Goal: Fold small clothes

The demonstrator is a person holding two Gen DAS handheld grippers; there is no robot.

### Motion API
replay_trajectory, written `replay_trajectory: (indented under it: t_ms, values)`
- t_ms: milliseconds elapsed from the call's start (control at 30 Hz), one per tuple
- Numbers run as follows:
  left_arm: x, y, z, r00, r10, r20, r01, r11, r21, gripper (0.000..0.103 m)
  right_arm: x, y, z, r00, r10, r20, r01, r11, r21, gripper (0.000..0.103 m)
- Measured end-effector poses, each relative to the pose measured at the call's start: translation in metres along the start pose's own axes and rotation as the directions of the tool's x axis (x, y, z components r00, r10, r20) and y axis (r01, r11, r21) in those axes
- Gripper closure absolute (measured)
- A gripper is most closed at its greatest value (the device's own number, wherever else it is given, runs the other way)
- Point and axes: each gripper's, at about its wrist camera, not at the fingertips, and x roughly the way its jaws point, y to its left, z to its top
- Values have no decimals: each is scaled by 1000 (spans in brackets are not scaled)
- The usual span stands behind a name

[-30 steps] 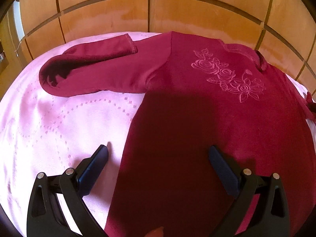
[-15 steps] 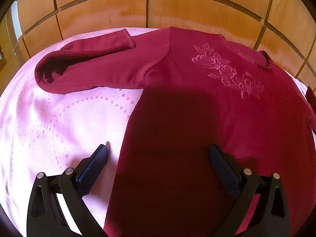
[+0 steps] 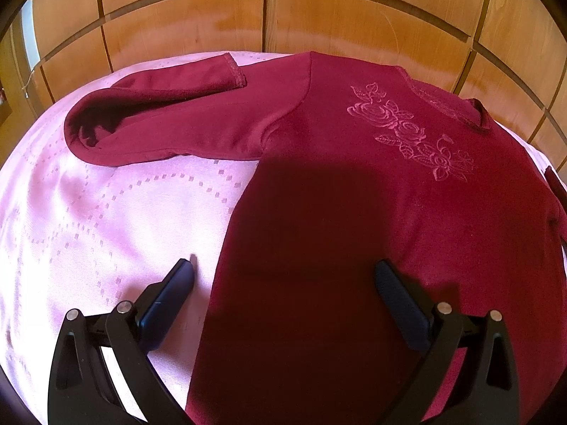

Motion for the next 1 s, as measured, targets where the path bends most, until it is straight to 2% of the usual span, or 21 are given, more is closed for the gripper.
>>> replay_trajectory:
  t_ms: [67, 133, 167, 200, 267, 333, 367, 400, 467, 600, 700, 767, 833, 900, 933, 1000]
  values:
    - [1, 1, 0, 1000, 0, 1, 0, 1000, -1, 2, 9, 11, 17, 999, 51, 14, -50, 998, -39, 3]
    - [1, 1, 0, 1000, -1, 3, 2, 1000, -2, 2, 29, 27, 32, 997, 77, -26, -79, 993, -90, 3]
    - [1, 1, 0, 1000, -3, 5, 3, 1000, -2, 2, 46, 37, 39, 996, 69, -61, -76, 989, -124, 9]
    - [1, 1, 0, 1000, -4, 6, 4, 1000, -4, 2, 63, 46, 43, 993, 62, -104, -78, 985, -156, 20]
    - [1, 1, -1, 1000, -8, 8, 8, 1000, -6, 2, 91, 55, 45, 979, 57, -195, -91, 981, -171, 36]
    - [1, 2, -1, 1000, -11, 12, 11, 1000, -8, 2, 115, 56, 45, 964, 30, -264, -71, 987, -146, 36]
    - [1, 2, -1, 1000, -9, 13, 9, 1000, -6, 2, 125, 53, 45, 957, 13, -291, -48, 992, -114, 41]
    - [1, 2, -2, 1000, -8, 15, 8, 1000, -5, 2, 131, 48, 43, 954, 2, -301, -29, 996, -84, 58]
    - [2, 1, -1, 1000, -7, 18, 7, 1000, -4, 2, 137, 37, 43, 947, 41, -317, -47, 999, -10, 91]
    - [3, 1, -1, 1000, -8, 22, 8, 1000, -3, 2, 119, 19, 53, 956, 130, -262, -99, 987, 126, 95]
    - [2, 1, -2, 1000, -8, 24, 9, 1000, -4, 2, 85, 18, 69, 971, 179, -156, -151, 973, 175, 95]
    - [2, 1, -2, 1000, -9, 24, 9, 1000, -4, 2, 58, 23, 82, 965, 248, -81, -227, 951, 209, 95]
    - [2, 2, -2, 1000, -12, 25, 12, 1000, -6, 2, 35, 32, 92, 945, 327, -24, -313, 920, 235, 95]
    - [2, 2, -1, 1000, -15, 25, 16, 1000, -9, 2, 10, 53, 98, 901, 434, 14, -424, 872, 246, 95]
    - [1, 2, -1, 1000, -18, 26, 18, 1000, -10, 2, -4, 68, 98, 868, 495, 28, -487, 840, 241, 95]
    - [1, 3, -1, 999, -23, 28, 23, 1000, -14, 2, -22, 95, 96, 817, 575, 43, -569, 792, 222, 95]
